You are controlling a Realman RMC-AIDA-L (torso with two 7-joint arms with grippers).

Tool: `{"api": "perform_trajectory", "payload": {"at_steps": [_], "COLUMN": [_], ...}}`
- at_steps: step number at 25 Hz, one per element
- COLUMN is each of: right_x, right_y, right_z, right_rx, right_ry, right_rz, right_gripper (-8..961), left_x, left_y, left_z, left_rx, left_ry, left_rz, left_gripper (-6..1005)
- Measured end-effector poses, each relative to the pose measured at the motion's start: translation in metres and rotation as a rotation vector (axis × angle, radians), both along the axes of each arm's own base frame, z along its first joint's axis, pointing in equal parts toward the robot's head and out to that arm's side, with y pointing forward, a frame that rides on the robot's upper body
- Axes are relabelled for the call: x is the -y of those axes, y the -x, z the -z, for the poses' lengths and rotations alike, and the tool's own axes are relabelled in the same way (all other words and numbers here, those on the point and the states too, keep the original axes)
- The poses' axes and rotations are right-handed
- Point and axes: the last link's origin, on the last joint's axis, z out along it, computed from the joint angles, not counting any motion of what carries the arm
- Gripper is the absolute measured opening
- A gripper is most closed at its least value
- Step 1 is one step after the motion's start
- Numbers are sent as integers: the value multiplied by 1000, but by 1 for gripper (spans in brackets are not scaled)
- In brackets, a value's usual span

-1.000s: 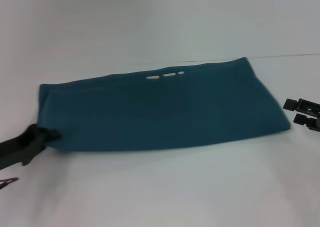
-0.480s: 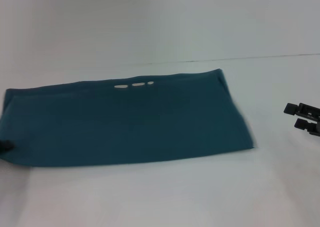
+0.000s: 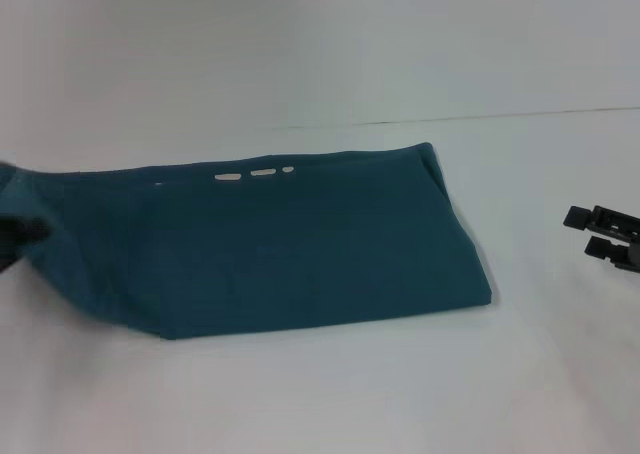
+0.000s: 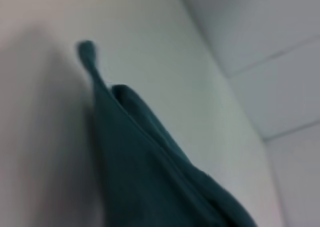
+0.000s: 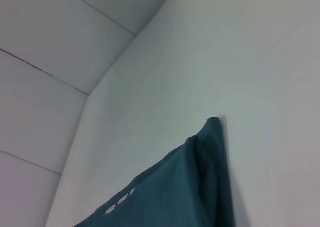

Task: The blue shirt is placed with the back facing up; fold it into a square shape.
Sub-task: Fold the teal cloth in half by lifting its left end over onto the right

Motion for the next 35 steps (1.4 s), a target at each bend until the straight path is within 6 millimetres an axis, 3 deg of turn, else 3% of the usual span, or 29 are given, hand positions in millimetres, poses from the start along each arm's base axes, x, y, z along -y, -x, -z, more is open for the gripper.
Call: {"api": "perform_trajectory", "payload": {"at_steps": [10, 18, 25, 31, 35], "right_x": [-3, -3, -4, -4, -3], "right_y": [4, 3, 4, 5, 4], "right_z": [2, 1, 1, 3, 4], "right_rx": [-2, 0, 3, -1, 3], "right_ry": [5, 4, 4, 5, 11], "right_rz": [-12, -13, -13, -14, -14], "right_gripper": [834, 832, 830, 829, 828], "left_x": [-45, -68, -75, -79, -76], "left_y": [-83, -144, -192, -220, -236], "left_z": [-4, 14, 54, 110, 137], "left_rx": [89, 107, 91, 35, 12], "left_ry": [59, 124, 186, 262, 294], "left_rz": [241, 393, 498, 535, 568], "left_gripper": [55, 62, 68, 73, 77]}}
